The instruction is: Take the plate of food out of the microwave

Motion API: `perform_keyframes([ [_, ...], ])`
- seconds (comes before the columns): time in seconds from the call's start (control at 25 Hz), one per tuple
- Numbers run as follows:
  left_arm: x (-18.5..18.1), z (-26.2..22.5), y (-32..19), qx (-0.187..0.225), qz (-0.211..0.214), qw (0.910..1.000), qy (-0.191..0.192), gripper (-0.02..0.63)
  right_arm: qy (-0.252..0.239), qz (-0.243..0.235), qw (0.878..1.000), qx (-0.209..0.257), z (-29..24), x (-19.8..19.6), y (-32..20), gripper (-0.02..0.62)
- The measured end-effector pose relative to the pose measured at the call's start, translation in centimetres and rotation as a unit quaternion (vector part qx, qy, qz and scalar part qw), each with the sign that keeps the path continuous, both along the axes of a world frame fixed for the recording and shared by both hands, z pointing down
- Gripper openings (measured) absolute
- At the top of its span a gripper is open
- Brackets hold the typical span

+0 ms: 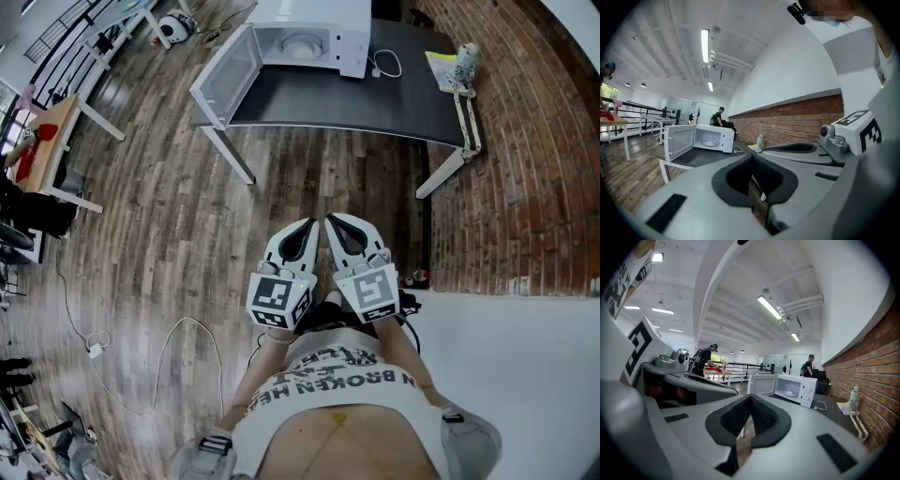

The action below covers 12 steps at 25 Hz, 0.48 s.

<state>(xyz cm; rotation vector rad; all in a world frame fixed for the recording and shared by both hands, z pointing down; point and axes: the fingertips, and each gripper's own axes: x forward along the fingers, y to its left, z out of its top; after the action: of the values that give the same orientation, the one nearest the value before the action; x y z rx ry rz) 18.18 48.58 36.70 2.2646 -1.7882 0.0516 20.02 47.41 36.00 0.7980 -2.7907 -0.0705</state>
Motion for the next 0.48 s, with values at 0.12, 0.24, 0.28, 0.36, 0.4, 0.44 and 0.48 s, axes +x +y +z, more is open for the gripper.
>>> perform_keyframes([
  [0.12,0.1,-0.1,-0.5,0.003,0.0,1.0,0.0,0.006,-0.023,-0.008,1.0,-0.007,-0.3,0.1,-0.3,0.008],
  [0.24,0.3,-0.1,-0.9,0.005,-0.001,1.0,0.003,0.006,-0.027,-0.007,1.0,-0.012,-0.1,0.3,-0.8,0.008],
  [0.28,0.3,-0.1,-1.0,0.006,-0.002,1.0,0.004,0.006,-0.026,-0.007,1.0,-0.012,-0.1,0.3,-0.9,0.008],
  [0.36,0.2,-0.2,-1.4,0.008,-0.004,1.0,0.005,0.006,-0.026,-0.009,1.0,-0.014,0.1,0.3,-1.2,0.008],
  [0.4,0.2,-0.1,-1.5,0.009,-0.005,0.9999,0.006,0.006,-0.027,-0.009,0.999,-0.016,0.1,0.2,-1.4,0.008],
  [0.44,0.1,-0.1,-1.7,0.009,-0.006,0.9999,0.007,0.006,-0.029,-0.008,0.999,-0.018,0.3,0.2,-1.6,0.008],
  [0.48,-0.1,-0.1,-1.8,0.01,-0.007,0.9999,0.008,0.006,-0.03,-0.008,0.999,-0.021,0.4,0.0,-1.9,0.008],
])
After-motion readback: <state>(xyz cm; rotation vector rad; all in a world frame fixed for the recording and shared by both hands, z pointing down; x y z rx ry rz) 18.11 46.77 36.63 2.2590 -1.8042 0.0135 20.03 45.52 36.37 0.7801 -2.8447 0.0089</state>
